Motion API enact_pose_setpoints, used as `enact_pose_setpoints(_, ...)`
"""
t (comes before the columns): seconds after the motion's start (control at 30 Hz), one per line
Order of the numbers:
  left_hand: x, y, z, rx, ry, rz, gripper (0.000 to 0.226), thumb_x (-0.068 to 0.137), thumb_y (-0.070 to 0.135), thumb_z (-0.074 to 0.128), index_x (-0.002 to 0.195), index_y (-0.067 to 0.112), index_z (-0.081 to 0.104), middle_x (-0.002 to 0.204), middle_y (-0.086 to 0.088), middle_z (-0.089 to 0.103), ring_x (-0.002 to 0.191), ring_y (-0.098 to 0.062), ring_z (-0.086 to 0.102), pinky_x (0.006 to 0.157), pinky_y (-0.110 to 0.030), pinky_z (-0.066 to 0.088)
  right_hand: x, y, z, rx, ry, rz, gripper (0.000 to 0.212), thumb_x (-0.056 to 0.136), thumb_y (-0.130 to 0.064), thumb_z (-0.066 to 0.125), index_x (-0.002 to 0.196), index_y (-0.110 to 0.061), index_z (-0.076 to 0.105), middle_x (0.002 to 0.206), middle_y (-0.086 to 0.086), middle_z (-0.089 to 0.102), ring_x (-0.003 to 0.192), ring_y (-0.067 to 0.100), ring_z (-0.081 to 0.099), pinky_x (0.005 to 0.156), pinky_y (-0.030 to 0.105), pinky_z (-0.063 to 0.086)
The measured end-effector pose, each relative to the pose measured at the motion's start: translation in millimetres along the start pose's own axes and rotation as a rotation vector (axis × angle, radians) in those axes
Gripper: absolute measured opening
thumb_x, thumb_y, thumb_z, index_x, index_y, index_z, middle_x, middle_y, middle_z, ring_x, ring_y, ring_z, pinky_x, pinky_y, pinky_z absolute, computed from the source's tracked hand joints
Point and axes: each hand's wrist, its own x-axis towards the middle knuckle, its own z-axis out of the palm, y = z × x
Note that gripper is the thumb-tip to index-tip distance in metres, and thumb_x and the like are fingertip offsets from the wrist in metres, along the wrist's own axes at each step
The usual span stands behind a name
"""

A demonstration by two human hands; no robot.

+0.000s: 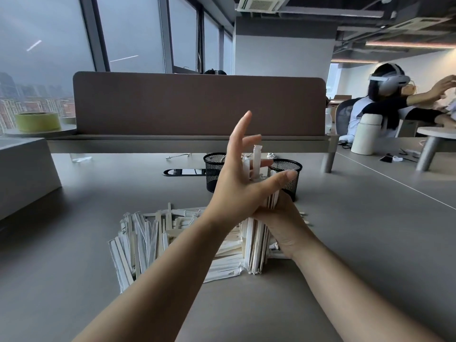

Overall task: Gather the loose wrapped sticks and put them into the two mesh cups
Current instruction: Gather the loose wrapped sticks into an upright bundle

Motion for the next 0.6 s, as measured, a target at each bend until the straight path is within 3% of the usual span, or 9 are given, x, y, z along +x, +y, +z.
enact_pose_setpoints(0.1, 7, 1, -1, 0.109, -0.007, 0.063, 0.082, 0.072, 0.025, 0.08, 0.137, 0.042, 0.033, 0.136, 0.002, 0.046, 0.108, -0.014, 0.063, 0.082, -0.021, 0.055, 0, 2, -1, 0.013, 0.018, 0.034, 0.027, 0.063, -0.008, 0.072, 0.087, -0.019, 0.068, 0.08, -0.002, 0.074, 0.085, 0.013, 0.069, 0.077, 0.03, 0.053)
enact_pose_setpoints(0.2, 5, -5, 0, 0.127, -0.008, 0.01, 0.059, 0.073, 0.03, 0.08, 0.125, 0.031, 0.053, 0.129, -0.002, 0.054, 0.102, -0.009, 0.065, 0.081, -0.027, 0.057, 1, 3, -1, -0.009, 0.02, 0.03, 0.034, 0.063, -0.006, 0.071, 0.094, -0.02, 0.068, 0.086, -0.003, 0.075, 0.09, 0.015, 0.07, 0.081, 0.034, 0.055)
enact_pose_setpoints(0.3, 0, -14, 0, 0.162, 0.002, -0.057, 0.045, 0.071, 0.035, 0.08, 0.111, 0.027, 0.061, 0.113, -0.005, 0.063, 0.094, -0.007, 0.067, 0.082, -0.032, 0.058, 0, 3, 0, -0.065, -0.013, 0.012, 0.04, 0.065, -0.003, 0.07, 0.099, -0.025, 0.066, 0.093, -0.007, 0.074, 0.098, 0.014, 0.069, 0.083, 0.034, 0.055)
enact_pose_setpoints(0.43, -6, -21, 0, 0.222, 0.017, -0.083, 0.046, 0.064, 0.052, 0.076, 0.102, 0.029, 0.063, 0.099, -0.005, 0.067, 0.093, -0.016, 0.067, 0.085, -0.042, 0.056, -2, 4, 0, -0.119, -0.053, 0.027, 0.041, 0.072, 0.008, 0.067, 0.098, -0.024, 0.067, 0.095, -0.009, 0.074, 0.099, 0.007, 0.068, 0.082, 0.024, 0.054)
enact_pose_setpoints(0.53, -10, -20, -1, 0.2, 0.025, -0.101, 0.046, 0.064, 0.044, 0.079, 0.102, 0.024, 0.063, 0.096, 0.001, 0.069, 0.09, -0.013, 0.067, 0.086, -0.039, 0.056, -3, 3, 0, -0.162, -0.058, 0.03, 0.041, 0.075, 0.011, 0.066, 0.102, -0.019, 0.066, 0.097, -0.004, 0.073, 0.098, 0.004, 0.067, 0.079, 0.019, 0.053)
enact_pose_setpoints(0.6, -11, -15, -1, 0.125, 0.041, -0.125, 0.048, 0.065, 0.043, 0.079, 0.106, 0.023, 0.062, 0.102, 0.004, 0.07, 0.094, -0.01, 0.068, 0.087, -0.032, 0.055, -2, 4, 1, -0.166, -0.051, 0.051, 0.039, 0.074, 0.005, 0.069, 0.107, -0.016, 0.066, 0.1, 0.001, 0.073, 0.099, 0.009, 0.068, 0.082, 0.025, 0.055)
